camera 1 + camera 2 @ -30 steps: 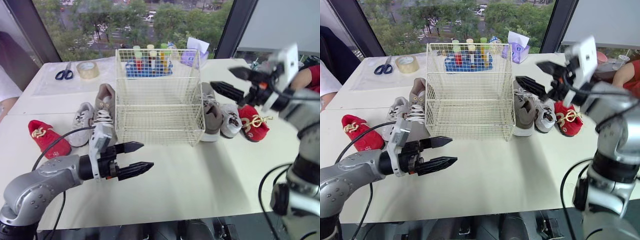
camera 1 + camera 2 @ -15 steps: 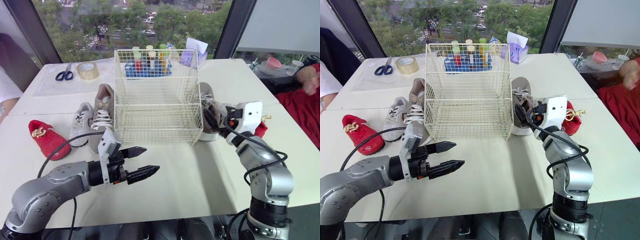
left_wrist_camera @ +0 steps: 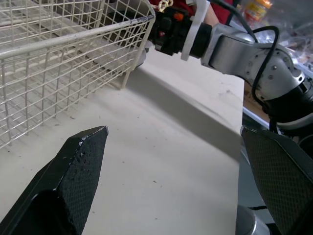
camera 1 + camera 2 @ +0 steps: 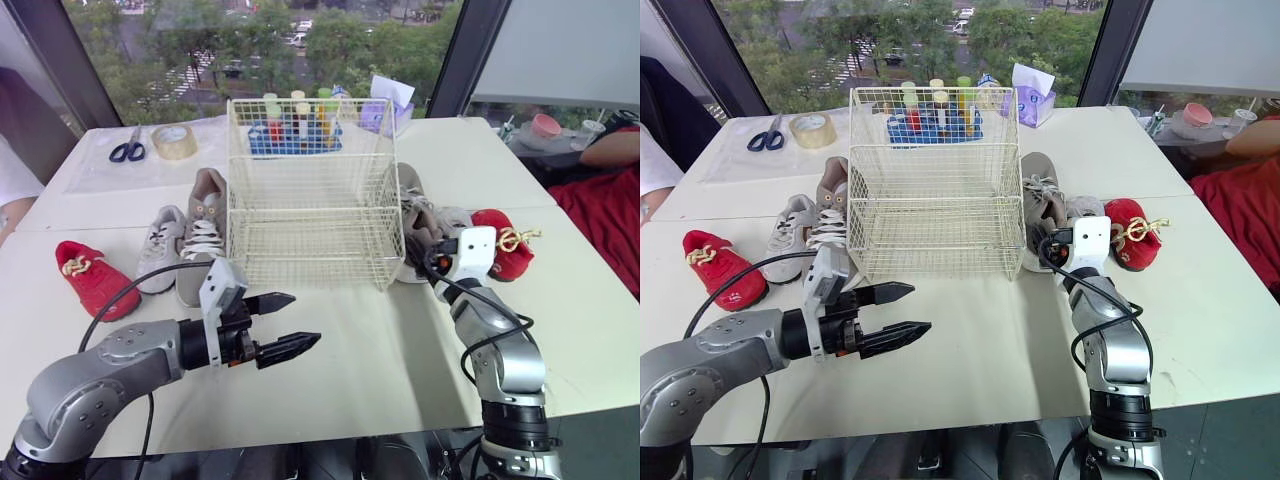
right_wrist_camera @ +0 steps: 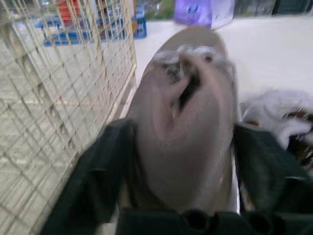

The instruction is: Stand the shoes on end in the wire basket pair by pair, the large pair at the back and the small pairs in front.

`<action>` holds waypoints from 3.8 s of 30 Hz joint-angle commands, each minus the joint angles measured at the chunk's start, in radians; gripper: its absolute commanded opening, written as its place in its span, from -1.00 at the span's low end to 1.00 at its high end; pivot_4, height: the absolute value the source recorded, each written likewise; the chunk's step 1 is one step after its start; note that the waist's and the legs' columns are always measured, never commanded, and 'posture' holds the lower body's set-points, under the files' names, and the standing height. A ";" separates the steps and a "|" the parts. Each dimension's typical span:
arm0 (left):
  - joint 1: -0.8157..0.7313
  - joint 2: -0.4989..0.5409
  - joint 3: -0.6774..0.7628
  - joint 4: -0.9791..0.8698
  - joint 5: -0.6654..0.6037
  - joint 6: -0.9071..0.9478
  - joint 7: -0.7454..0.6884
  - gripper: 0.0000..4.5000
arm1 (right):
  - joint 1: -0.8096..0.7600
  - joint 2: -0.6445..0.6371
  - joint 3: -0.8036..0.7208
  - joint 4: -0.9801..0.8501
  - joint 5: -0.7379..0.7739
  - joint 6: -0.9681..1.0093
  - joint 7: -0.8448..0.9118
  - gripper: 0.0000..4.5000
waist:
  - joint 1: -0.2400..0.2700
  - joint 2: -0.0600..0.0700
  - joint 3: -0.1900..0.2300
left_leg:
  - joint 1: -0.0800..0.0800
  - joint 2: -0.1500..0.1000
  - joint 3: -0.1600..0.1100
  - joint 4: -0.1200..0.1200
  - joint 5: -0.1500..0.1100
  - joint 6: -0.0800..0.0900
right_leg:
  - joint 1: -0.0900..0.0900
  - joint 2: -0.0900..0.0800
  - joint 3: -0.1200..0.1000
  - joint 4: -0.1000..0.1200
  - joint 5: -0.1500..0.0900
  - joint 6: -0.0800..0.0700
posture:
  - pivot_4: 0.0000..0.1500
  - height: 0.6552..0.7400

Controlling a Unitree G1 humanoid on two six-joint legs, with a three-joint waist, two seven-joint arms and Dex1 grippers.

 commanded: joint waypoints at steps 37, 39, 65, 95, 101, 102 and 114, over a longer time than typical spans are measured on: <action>-1.267 0.189 0.076 1.378 0.142 -0.143 -0.575 1.00 | -0.655 -0.638 0.048 -0.040 0.022 -0.686 0.607 -0.92 | -0.006 -0.001 0.009 | -0.002 0.001 0.000 0.001 0.003 0.002 | 0.000 0.005 0.002 -0.001 -0.001 0.005 | 1.00 1.00; -1.323 0.168 0.061 1.440 0.198 -0.161 -0.638 1.00 | -0.652 -0.633 0.056 -0.037 0.019 -0.709 0.617 -0.92 | -0.006 -0.002 0.009 | -0.002 0.001 0.000 0.001 0.003 0.002 | 0.000 0.005 0.002 0.000 -0.001 0.005 | 1.00 1.00; -1.335 0.043 0.292 1.509 0.319 -0.028 -0.655 -0.71 | -0.570 -0.573 -0.023 -0.049 0.067 -0.481 0.467 0.60 | -0.022 -0.004 0.011 | -0.002 0.002 -0.001 0.004 0.003 0.003 | -0.001 0.004 0.003 0.005 -0.001 0.005 | 1.00 1.00; -0.706 -0.691 0.423 0.473 -0.468 -0.187 0.489 -0.71 | -0.739 -0.033 -0.084 0.159 0.978 0.174 0.225 0.98 | -0.019 -0.006 0.010 | -0.001 -0.001 -0.005 0.004 0.003 0.004 | 0.003 0.004 0.004 0.005 0.001 0.005 | 1.00 1.00; -0.659 -0.689 0.352 0.495 -0.442 -0.201 0.455 -0.71 | -0.757 0.002 -0.080 0.162 0.981 0.172 0.239 0.98 | -0.018 -0.006 0.010 | -0.001 0.000 -0.005 0.004 0.003 0.004 | 0.003 0.005 0.003 0.004 0.001 0.005 | 1.00 1.00; -0.651 -0.690 0.342 0.497 -0.439 -0.202 0.451 -0.71 | -0.759 0.006 -0.082 0.164 0.979 0.169 0.238 0.98 | -0.018 -0.006 0.010 | -0.001 0.000 -0.005 0.004 0.003 0.004 | 0.003 0.005 0.003 0.004 0.001 0.005 | 1.00 1.00; -0.598 -0.632 0.299 0.497 -0.427 -0.221 0.446 -0.49 | -0.746 0.016 -0.066 0.143 0.951 0.173 0.237 -0.33 | -0.020 -0.006 0.010 | -0.001 0.000 -0.005 0.003 0.003 0.004 | 0.003 0.005 0.003 0.004 0.000 0.005 | 1.00 1.00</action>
